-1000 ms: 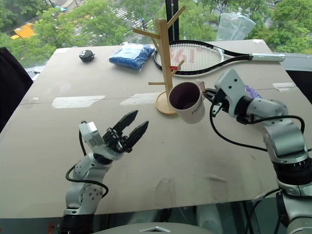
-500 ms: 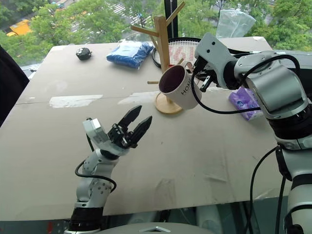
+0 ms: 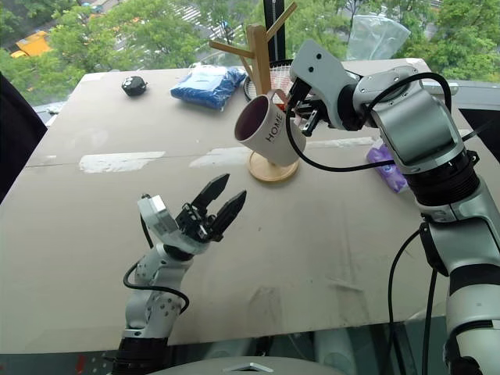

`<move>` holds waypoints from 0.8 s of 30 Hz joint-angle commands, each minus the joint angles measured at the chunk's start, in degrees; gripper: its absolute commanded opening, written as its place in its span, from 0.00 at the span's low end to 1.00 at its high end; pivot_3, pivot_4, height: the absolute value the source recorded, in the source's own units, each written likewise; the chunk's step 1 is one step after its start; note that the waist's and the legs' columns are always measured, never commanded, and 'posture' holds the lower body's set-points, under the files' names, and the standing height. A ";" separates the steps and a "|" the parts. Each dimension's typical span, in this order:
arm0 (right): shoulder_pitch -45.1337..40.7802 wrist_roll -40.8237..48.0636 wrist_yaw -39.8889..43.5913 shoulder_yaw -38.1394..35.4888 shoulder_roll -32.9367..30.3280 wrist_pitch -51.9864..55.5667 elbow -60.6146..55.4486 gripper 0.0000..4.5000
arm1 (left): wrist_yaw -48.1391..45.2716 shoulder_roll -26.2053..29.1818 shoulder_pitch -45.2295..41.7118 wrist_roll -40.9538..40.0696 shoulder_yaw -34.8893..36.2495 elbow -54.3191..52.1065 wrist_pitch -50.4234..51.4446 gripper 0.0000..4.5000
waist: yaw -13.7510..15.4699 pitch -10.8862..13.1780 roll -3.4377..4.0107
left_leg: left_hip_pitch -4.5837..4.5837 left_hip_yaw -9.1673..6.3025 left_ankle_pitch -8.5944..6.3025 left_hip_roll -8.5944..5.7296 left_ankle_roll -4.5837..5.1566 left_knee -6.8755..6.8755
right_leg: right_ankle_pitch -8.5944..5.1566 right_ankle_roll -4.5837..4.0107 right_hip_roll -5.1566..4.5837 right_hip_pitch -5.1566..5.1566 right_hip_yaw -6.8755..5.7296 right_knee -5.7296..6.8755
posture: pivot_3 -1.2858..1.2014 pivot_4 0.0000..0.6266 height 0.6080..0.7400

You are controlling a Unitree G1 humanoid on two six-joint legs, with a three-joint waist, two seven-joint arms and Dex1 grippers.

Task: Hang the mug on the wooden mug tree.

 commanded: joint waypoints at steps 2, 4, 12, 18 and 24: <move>-1.89 -0.91 -0.21 -2.50 0.18 -0.51 -0.66 0.50 | 0.08 0.35 0.28 -0.54 0.13 -1.63 -0.68 0.70 | 0.00 0.00 0.00 | 0.00 0.00 0.00 0.00 0.00 0.01 | 0.00 0.00 0.00 0.00 0.01 0.02 | 0.52 0.24 1.00; -1.02 -0.31 0.12 -3.88 -0.61 0.55 -1.22 0.70 | 0.34 0.75 0.69 -0.35 0.14 -1.76 -0.13 0.70 | 0.03 0.00 -0.01 | 0.00 0.01 0.00 0.00 0.00 0.03 | 0.00 0.00 0.00 0.00 0.01 0.05 | 0.52 0.24 1.00; 19.66 8.93 6.94 -17.72 -9.12 -1.86 -11.72 0.70 | 6.46 5.74 3.99 7.93 -1.39 -2.00 4.98 0.70 | 0.39 -0.07 -0.12 | -0.08 -0.04 0.00 -0.04 0.01 0.02 | 0.00 0.00 -0.05 0.00 -0.11 -0.08 | 0.52 0.24 1.00; 46.19 11.54 0.94 -30.98 1.13 -18.33 -14.66 0.70 | 10.86 10.60 9.74 16.31 -3.82 -2.60 9.12 0.70 | 0.06 -0.12 -0.17 | 0.18 0.17 0.00 0.02 0.00 -0.10 | 0.00 0.00 0.01 0.02 0.17 0.16 | 0.52 0.24 1.00; 64.99 12.74 2.02 -32.58 11.53 -35.73 -8.42 0.83 | 12.58 13.63 11.95 20.18 -3.91 -2.98 10.56 0.70 | 0.09 -0.17 -0.10 | 0.73 0.17 0.00 0.06 -0.02 -0.12 | 0.01 -0.01 0.04 0.45 0.16 0.28 | 0.52 0.24 1.00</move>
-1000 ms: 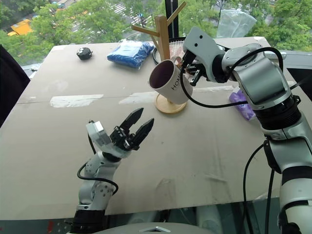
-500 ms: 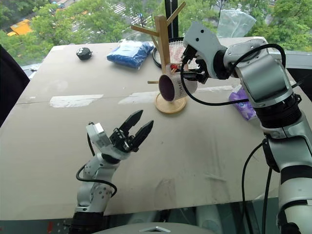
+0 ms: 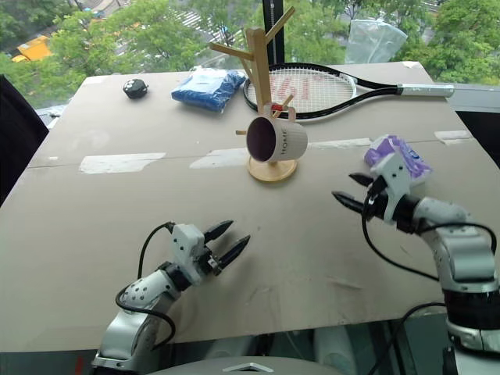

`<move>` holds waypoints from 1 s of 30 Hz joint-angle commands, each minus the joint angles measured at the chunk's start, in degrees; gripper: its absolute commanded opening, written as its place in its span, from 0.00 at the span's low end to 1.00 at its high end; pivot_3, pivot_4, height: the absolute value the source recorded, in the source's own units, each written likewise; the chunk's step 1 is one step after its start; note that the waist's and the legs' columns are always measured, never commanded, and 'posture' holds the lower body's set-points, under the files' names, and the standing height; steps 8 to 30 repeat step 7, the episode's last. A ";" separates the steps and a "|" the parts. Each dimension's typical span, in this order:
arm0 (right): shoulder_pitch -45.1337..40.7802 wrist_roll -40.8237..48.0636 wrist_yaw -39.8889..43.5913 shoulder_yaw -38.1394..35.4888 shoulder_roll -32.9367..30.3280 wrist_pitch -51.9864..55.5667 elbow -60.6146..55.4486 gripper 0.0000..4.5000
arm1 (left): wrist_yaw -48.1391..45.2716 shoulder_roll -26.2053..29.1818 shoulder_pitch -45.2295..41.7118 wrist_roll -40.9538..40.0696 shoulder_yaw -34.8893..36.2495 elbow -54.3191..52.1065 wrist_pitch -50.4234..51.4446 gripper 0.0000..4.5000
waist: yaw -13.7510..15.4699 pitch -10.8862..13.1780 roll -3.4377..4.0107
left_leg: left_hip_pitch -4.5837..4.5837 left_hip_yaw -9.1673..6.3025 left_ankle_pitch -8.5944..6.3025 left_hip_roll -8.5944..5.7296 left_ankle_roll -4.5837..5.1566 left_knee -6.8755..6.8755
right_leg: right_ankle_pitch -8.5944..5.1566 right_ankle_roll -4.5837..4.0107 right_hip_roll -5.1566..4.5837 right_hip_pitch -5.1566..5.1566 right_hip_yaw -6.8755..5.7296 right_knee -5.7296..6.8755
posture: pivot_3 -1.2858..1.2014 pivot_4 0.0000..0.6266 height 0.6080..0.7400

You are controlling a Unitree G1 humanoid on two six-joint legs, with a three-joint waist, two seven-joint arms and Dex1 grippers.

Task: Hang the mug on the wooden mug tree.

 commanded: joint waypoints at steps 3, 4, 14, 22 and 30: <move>8.09 -0.47 1.65 -1.60 3.80 -16.45 4.45 0.99 | 1.45 1.91 1.25 2.09 0.36 -1.66 1.46 0.70 | -0.17 0.11 0.23 | 0.42 0.11 -0.02 -0.03 0.02 -0.05 | 0.00 0.01 -0.01 0.41 0.11 -0.05 | 0.52 0.24 1.00; 9.11 -0.36 0.80 -1.72 4.78 -18.02 4.54 0.99 | 1.16 2.29 1.45 1.95 0.32 -1.97 1.89 0.70 | -0.28 0.09 0.19 | 0.47 0.19 -0.02 -0.03 0.02 -0.06 | 0.00 0.02 0.00 0.42 0.18 -0.03 | 0.52 0.24 1.00; 10.80 -2.28 -1.38 -0.55 6.20 -22.30 4.95 0.99 | -0.33 3.78 2.22 1.20 0.06 -3.12 3.28 0.70 | -0.44 0.06 0.22 | 0.65 0.14 -0.01 0.07 0.00 -0.10 | -0.01 0.01 0.08 0.55 0.12 -0.01 | 0.52 0.24 1.00; 10.80 -2.28 -1.38 -0.55 6.20 -22.30 4.95 0.99 | -0.33 3.78 2.22 1.20 0.06 -3.12 3.28 0.70 | -0.44 0.06 0.22 | 0.65 0.14 -0.01 0.07 0.00 -0.10 | -0.01 0.01 0.08 0.55 0.12 -0.01 | 0.52 0.24 1.00; 10.80 -2.28 -1.38 -0.55 6.20 -22.30 4.95 0.99 | -0.33 3.78 2.22 1.20 0.06 -3.12 3.28 0.70 | -0.44 0.06 0.22 | 0.65 0.14 -0.01 0.07 0.00 -0.10 | -0.01 0.01 0.08 0.55 0.12 -0.01 | 0.52 0.24 1.00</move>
